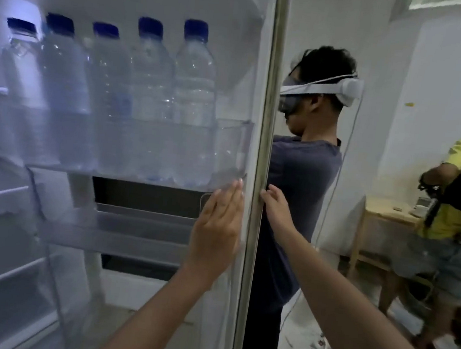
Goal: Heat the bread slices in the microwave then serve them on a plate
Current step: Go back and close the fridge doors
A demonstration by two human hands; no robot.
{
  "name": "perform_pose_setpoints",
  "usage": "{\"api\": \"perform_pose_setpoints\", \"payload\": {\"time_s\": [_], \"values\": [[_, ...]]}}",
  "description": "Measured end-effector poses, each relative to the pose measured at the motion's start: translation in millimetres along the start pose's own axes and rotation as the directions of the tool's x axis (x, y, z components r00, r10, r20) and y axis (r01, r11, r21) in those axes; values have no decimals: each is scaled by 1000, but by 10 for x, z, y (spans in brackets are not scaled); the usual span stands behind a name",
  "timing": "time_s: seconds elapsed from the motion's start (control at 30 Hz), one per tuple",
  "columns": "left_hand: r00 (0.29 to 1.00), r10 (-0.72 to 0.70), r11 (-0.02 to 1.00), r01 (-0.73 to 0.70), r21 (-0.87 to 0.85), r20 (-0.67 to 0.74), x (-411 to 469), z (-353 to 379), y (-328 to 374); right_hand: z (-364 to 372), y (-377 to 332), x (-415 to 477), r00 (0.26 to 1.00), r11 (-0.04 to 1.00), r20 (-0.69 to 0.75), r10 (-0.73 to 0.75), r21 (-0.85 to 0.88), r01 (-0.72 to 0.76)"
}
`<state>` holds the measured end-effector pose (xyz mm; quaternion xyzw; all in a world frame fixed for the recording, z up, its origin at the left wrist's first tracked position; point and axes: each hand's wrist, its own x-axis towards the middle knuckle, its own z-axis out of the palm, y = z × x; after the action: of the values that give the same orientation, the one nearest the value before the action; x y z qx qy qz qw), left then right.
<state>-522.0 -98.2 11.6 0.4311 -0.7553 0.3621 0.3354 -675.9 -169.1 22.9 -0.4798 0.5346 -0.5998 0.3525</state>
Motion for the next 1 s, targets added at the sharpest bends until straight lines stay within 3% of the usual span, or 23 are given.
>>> {"api": "perform_pose_setpoints", "payload": {"time_s": [0.23,0.57,1.0], "values": [[996,-32,978,15,208,82,-10,-21,30,-52,158,296,982,987,189,-26,163,-5],[995,-98,948,86,307,24,-298,-218,-49,-143,63,-114,971,979,238,-18,199,-31],[972,-230,953,234,193,-43,-1210,-941,-697,37,-209,-1303,891,976,450,-59,211,-42]]}}
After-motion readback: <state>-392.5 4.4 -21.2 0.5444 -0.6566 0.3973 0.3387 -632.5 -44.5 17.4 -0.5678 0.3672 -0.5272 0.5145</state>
